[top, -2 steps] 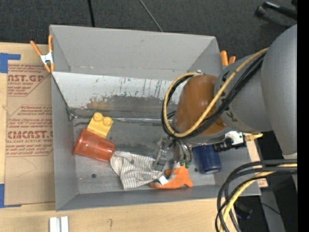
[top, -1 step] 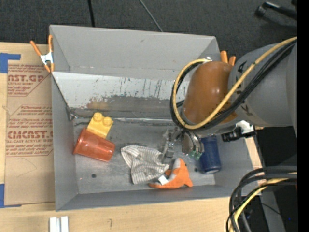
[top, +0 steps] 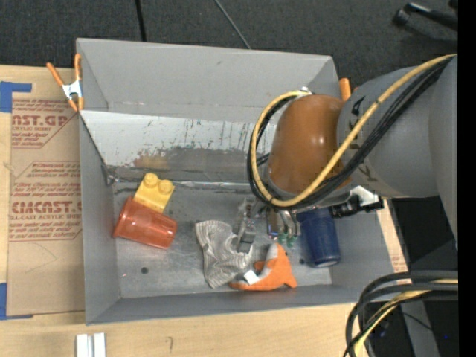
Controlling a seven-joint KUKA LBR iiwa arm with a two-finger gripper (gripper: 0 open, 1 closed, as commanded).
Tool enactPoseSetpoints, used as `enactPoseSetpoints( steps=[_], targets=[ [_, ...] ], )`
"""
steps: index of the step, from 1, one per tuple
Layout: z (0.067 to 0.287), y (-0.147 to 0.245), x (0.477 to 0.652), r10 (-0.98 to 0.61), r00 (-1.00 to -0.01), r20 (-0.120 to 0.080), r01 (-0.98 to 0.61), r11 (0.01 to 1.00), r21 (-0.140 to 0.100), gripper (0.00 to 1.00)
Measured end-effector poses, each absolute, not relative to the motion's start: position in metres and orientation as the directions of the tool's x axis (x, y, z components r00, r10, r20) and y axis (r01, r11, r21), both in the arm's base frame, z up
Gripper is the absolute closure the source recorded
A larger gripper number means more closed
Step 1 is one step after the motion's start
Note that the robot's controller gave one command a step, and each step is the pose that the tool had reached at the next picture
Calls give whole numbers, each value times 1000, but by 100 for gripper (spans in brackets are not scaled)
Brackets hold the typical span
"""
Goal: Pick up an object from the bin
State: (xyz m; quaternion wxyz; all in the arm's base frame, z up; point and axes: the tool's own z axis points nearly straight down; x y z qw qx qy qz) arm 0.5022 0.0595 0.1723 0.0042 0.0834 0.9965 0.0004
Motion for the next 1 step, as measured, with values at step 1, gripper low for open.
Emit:
enactPoseSetpoints(
  steps=[1],
  targets=[
    [284,48,499,139,-990,-3,139,990,1,100]
  ],
)
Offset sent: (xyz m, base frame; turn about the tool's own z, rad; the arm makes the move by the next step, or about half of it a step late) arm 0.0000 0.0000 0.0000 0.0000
